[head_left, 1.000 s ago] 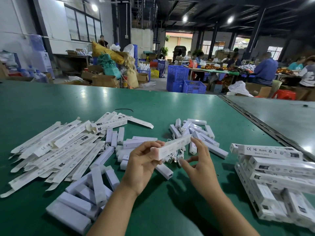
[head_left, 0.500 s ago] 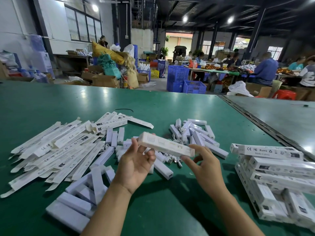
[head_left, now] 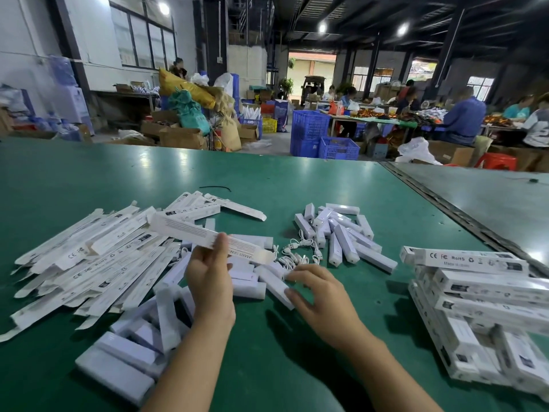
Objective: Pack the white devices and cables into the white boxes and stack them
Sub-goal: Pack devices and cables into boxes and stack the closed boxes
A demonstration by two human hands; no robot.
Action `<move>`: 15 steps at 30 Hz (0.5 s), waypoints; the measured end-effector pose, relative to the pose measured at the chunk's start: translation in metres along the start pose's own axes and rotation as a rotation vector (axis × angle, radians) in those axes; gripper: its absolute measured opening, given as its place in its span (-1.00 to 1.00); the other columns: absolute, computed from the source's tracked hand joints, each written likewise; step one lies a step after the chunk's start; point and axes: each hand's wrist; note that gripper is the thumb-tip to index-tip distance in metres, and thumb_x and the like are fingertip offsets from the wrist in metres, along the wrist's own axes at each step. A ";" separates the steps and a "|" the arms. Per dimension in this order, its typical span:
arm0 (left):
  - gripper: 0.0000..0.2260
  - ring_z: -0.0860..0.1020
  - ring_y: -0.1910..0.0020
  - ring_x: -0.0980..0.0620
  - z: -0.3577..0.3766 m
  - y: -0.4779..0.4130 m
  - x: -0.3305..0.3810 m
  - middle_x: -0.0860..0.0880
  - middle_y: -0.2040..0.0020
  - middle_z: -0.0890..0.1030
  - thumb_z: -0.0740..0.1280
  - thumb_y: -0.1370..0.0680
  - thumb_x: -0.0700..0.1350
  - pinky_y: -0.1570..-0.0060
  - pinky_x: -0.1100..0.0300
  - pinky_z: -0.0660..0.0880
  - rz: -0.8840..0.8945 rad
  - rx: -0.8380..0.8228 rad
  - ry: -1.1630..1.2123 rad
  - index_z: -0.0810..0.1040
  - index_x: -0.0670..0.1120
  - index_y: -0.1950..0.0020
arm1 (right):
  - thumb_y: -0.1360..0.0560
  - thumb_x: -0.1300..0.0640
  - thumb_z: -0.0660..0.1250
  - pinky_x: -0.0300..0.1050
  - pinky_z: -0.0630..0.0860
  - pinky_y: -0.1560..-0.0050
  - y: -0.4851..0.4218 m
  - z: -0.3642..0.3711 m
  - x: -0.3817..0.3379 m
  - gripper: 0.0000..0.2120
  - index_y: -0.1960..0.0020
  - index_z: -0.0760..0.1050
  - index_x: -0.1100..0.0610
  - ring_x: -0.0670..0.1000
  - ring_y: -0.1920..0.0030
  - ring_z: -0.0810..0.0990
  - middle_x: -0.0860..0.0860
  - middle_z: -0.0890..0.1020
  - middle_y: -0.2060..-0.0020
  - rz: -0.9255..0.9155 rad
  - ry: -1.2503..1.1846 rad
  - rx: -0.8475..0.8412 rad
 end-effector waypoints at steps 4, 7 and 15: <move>-0.87 0.58 0.34 0.30 -0.003 -0.003 -0.001 0.22 0.35 0.65 0.39 -0.58 0.02 0.21 0.23 0.51 0.008 0.112 -0.003 0.57 0.00 0.12 | -0.53 0.03 0.38 -0.14 0.40 -0.29 -0.003 0.013 -0.001 -0.65 -0.30 0.53 0.00 -0.03 -0.29 0.43 -0.07 0.46 -0.31 0.082 0.096 -0.181; -0.84 0.57 0.35 0.29 -0.004 -0.008 -0.003 0.15 0.29 0.62 0.38 -0.59 0.02 0.24 0.24 0.51 0.035 0.207 -0.022 0.54 -0.01 0.14 | -0.49 0.14 0.39 -0.31 0.44 -0.09 -0.005 0.013 0.002 -0.69 -0.22 0.58 0.02 -0.01 -0.08 0.58 -0.05 0.62 -0.12 0.169 0.034 -0.145; -0.76 0.61 0.24 0.12 -0.005 -0.013 -0.007 -0.04 0.06 0.61 0.26 -0.64 0.08 0.27 0.27 0.58 0.011 0.336 -0.013 0.44 -0.10 -0.02 | -0.44 0.09 0.50 -0.37 0.47 0.16 -0.002 0.000 0.012 -0.91 0.07 0.63 0.04 -0.18 0.24 0.62 -0.13 0.68 0.27 0.544 -0.482 0.166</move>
Point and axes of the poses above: each hand's wrist, its own y-axis away from the middle knuckle, its own z-axis out of the palm, x = y × z
